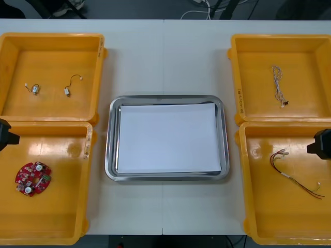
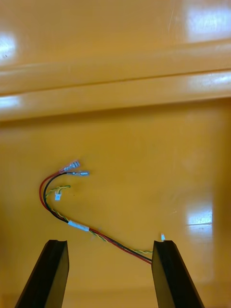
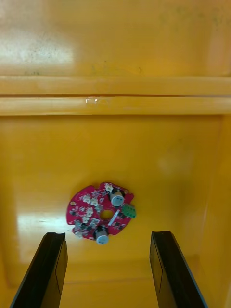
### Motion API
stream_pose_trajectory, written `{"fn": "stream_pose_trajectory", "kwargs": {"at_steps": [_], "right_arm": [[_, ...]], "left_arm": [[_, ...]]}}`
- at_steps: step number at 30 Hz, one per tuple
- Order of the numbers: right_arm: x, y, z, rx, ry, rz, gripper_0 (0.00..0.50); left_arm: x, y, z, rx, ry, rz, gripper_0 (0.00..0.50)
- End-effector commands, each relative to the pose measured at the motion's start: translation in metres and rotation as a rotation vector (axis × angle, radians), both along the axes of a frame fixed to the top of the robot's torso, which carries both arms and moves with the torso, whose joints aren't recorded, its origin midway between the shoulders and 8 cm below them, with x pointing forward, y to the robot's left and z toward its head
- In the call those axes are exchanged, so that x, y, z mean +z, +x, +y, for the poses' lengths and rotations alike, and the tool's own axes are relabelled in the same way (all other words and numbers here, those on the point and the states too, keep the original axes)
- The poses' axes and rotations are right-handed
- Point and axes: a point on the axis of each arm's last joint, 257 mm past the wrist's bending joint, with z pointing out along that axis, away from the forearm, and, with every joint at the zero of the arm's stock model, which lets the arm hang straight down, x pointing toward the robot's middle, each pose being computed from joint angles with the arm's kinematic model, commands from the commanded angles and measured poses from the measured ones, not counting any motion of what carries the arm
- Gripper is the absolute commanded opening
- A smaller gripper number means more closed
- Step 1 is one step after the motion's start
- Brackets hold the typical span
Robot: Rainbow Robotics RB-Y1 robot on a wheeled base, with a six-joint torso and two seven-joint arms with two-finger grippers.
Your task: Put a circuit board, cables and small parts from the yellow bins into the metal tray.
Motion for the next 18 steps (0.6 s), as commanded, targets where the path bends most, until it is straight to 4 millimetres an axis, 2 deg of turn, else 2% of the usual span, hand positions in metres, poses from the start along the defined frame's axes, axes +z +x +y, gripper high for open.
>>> {"fn": "stream_pose_trajectory", "kwargs": {"at_steps": [1,7,18], "right_arm": [[-0.002,-0.007,0.008,0.065,-0.018,-0.024,0.500],[-0.011,-0.013,0.017,0.103,-0.024,-0.024,0.500],[-0.040,-0.025,0.023,0.140,-0.014,-0.025,0.500]], "left_arm": [[-0.003,-0.001,-0.013,0.141,-0.089,-0.007,0.500],[-0.012,0.002,-0.018,0.238,-0.118,-0.011,0.500],[-0.040,0.006,-0.032,0.419,-0.134,0.004,0.500]]}}
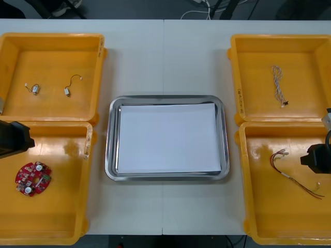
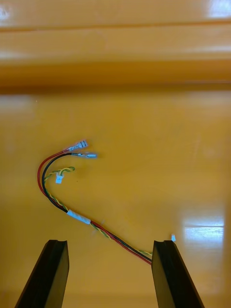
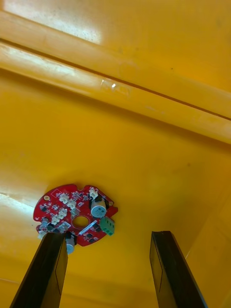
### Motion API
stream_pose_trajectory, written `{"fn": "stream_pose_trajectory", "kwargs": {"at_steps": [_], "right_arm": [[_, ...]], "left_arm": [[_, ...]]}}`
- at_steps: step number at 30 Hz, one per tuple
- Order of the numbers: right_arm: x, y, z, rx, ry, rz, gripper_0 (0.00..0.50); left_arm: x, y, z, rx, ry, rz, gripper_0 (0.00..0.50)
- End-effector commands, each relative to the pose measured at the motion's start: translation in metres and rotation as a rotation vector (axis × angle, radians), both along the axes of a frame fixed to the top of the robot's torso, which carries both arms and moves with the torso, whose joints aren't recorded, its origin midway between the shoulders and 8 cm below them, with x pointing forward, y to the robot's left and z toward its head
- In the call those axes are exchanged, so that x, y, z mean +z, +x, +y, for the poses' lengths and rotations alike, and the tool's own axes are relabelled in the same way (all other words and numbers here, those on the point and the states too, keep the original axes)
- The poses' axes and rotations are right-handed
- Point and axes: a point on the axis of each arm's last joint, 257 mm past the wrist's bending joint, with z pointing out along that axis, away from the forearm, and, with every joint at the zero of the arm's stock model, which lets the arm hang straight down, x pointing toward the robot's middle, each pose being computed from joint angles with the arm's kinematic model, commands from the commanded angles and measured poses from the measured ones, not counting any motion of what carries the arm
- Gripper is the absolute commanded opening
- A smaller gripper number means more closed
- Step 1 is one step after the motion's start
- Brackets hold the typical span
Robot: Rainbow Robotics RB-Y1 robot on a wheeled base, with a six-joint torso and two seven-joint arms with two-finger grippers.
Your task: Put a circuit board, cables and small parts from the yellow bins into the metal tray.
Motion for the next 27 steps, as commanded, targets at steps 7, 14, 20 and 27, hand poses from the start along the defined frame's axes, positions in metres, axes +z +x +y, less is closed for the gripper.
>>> {"fn": "stream_pose_trajectory", "kwargs": {"at_steps": [7,14,20,27], "right_arm": [[-0.026,-0.014,0.020,0.136,-0.043,-0.001,0.500],[-0.028,-0.010,0.018,0.320,-0.167,-0.027,0.500],[-0.025,-0.007,0.015,0.466,-0.254,-0.047,0.500],[-0.030,-0.003,0.013,0.601,-0.320,-0.061,0.500]], "left_arm": [[-0.021,-0.011,-0.027,0.202,-0.150,0.013,0.500],[-0.044,-0.037,-0.011,0.262,-0.153,0.071,0.500],[-0.058,-0.052,-0.007,0.294,-0.154,0.105,0.500],[-0.067,-0.058,-0.007,0.309,-0.161,0.119,0.500]]}}
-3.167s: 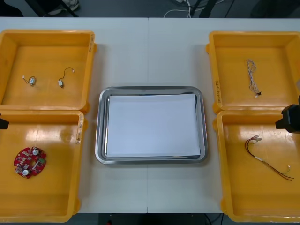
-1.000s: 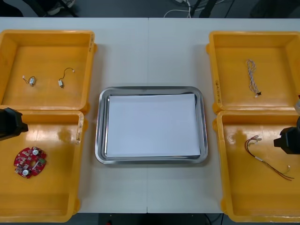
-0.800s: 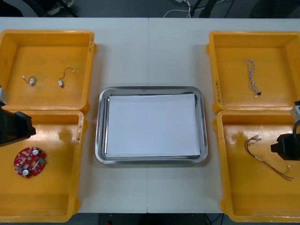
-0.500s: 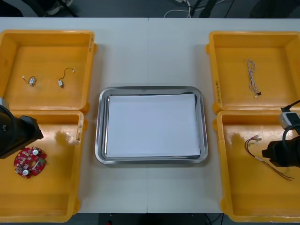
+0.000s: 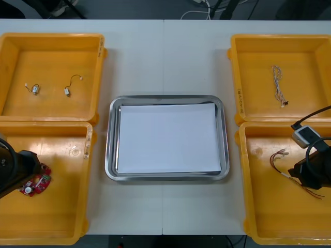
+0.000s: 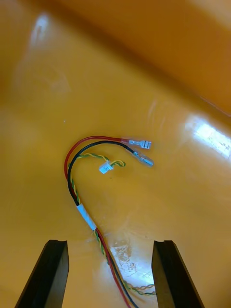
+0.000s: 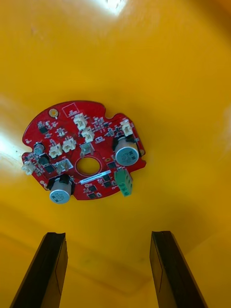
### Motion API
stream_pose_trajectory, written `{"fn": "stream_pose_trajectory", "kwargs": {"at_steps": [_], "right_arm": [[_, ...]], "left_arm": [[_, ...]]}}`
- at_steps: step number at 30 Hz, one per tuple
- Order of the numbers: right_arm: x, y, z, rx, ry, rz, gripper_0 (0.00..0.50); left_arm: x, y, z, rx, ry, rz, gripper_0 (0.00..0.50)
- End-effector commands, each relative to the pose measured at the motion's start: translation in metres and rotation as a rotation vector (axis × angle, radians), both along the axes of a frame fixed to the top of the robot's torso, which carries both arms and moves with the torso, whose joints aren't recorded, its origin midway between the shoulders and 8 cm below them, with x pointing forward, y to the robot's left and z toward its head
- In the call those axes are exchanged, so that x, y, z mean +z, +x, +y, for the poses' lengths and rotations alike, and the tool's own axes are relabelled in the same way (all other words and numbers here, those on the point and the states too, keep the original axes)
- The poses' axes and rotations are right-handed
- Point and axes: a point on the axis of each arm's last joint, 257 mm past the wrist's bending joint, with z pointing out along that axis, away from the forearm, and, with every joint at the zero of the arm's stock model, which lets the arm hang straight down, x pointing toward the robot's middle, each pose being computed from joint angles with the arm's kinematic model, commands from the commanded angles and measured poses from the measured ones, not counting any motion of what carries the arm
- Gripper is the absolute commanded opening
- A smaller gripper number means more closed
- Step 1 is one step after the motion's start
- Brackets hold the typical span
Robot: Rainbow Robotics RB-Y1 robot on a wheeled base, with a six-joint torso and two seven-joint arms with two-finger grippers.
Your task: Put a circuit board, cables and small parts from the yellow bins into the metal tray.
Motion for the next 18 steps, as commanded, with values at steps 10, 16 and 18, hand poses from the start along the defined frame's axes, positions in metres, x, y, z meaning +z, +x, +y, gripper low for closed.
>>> {"fn": "stream_pose_trajectory", "kwargs": {"at_steps": [10,16,18], "right_arm": [[-0.022,0.003,-0.016,0.206,-0.120,-0.015,0.500],[-0.031,-0.003,-0.004,0.239,-0.111,0.007,0.500],[-0.034,-0.004,0.000,0.247,-0.108,0.008,0.500]], "left_arm": [[-0.007,0.001,0.003,0.031,-0.008,-0.050,0.500],[-0.013,0.013,0.005,0.030,-0.007,-0.084,0.500],[-0.015,0.015,0.005,0.028,-0.006,-0.088,0.500]]}}
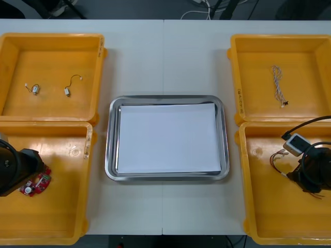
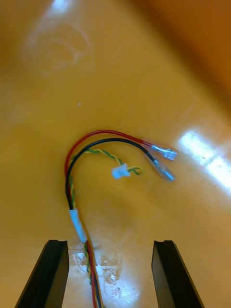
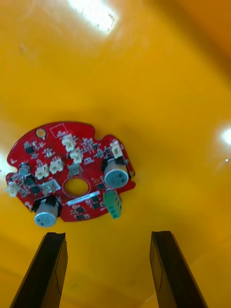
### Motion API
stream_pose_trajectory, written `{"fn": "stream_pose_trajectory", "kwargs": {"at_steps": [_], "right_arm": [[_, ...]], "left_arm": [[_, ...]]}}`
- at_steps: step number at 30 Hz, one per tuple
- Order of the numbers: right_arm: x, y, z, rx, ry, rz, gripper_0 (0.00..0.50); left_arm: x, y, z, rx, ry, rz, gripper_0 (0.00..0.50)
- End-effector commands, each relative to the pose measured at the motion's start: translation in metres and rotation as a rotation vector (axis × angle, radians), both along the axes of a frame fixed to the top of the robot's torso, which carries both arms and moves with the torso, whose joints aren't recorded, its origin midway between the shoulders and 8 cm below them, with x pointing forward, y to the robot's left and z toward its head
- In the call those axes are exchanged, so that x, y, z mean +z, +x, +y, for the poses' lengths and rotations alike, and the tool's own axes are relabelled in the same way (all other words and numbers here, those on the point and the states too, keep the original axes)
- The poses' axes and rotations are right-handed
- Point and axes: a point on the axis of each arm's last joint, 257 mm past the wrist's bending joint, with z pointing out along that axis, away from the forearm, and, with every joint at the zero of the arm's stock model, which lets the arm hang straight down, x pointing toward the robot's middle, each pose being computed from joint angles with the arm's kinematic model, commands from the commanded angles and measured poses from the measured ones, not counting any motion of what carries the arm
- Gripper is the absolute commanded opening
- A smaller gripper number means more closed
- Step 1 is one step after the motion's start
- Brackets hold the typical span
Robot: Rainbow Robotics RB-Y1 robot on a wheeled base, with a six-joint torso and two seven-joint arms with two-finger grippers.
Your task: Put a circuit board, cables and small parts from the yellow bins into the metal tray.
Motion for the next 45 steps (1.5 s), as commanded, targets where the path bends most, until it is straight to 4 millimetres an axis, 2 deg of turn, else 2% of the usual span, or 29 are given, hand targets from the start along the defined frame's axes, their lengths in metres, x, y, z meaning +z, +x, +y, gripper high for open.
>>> {"fn": "stream_pose_trajectory", "kwargs": {"at_steps": [1,11,23,27,45], "right_arm": [[-0.008,-0.009,0.004,0.054,-0.025,0.019,0.500],[-0.014,-0.006,0.006,0.058,-0.022,0.006,0.500],[-0.016,-0.002,0.003,0.051,-0.022,-0.005,0.500],[-0.023,-0.002,0.000,0.041,-0.012,0.000,0.500],[-0.029,-0.002,0.007,0.048,-0.004,-0.004,0.500]], "left_arm": [[-0.011,-0.002,0.004,-0.003,0.009,-0.002,0.500],[-0.024,0.001,-0.005,-0.022,0.003,0.008,0.500],[-0.041,0.005,-0.004,-0.025,0.007,0.020,0.500],[-0.044,0.005,-0.006,-0.028,0.007,0.021,0.500],[-0.057,-0.002,-0.009,-0.045,0.025,0.044,0.500]]}}
